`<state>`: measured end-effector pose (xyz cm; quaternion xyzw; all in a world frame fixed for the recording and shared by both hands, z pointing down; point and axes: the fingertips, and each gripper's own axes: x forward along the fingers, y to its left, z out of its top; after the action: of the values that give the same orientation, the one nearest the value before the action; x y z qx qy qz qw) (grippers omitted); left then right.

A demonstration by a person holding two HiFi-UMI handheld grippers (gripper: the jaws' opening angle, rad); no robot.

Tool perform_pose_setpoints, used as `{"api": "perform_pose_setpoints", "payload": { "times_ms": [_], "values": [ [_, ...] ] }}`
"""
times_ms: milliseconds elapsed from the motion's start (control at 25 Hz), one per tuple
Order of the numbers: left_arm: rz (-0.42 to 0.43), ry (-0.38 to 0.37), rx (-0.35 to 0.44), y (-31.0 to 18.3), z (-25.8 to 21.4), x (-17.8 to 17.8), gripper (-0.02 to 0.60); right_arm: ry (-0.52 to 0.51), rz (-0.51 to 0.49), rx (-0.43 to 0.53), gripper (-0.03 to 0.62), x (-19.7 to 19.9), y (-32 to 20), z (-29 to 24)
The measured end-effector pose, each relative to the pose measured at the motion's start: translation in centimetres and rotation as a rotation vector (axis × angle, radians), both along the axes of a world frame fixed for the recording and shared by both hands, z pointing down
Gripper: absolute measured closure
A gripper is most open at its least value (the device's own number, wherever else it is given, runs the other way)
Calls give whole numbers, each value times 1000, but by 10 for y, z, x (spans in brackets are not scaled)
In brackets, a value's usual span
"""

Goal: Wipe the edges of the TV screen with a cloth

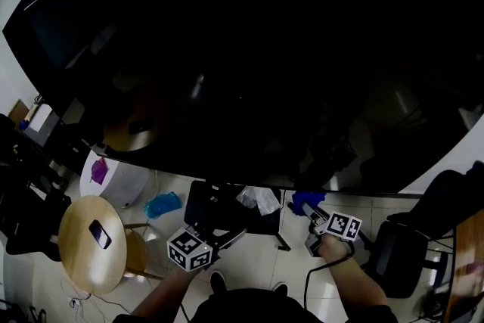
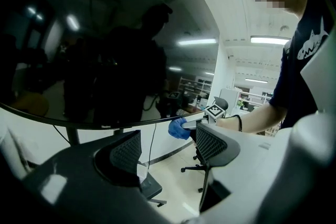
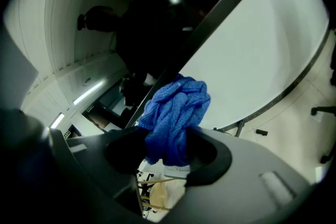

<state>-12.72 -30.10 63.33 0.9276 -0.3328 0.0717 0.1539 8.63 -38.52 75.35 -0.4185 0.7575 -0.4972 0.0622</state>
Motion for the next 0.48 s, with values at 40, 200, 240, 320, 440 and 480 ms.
{"api": "perform_pose_setpoints", "payload": {
  "times_ms": [40, 200, 240, 320, 440, 480],
  "values": [
    [5, 0, 2, -1, -3, -18, 275, 6, 8, -1, 385, -14, 0, 0],
    [41, -17, 9, -1, -6, -82, 275, 52, 11, 20, 385, -69, -1, 0],
    [49, -26, 5, -2, -5, -95, 275, 61, 13, 24, 385, -81, -3, 0],
    [48, -42, -7, -3, 1, -118, 275, 61, 20, 22, 385, -103, -8, -1],
    [14, -47, -21, -6, 6, -145, 275, 43, 2, 13, 385, -135, -10, 1],
    [-1, -46, -21, -9, 7, -152, 275, 37, -9, 13, 385, -146, -11, 1]
  ]
}}
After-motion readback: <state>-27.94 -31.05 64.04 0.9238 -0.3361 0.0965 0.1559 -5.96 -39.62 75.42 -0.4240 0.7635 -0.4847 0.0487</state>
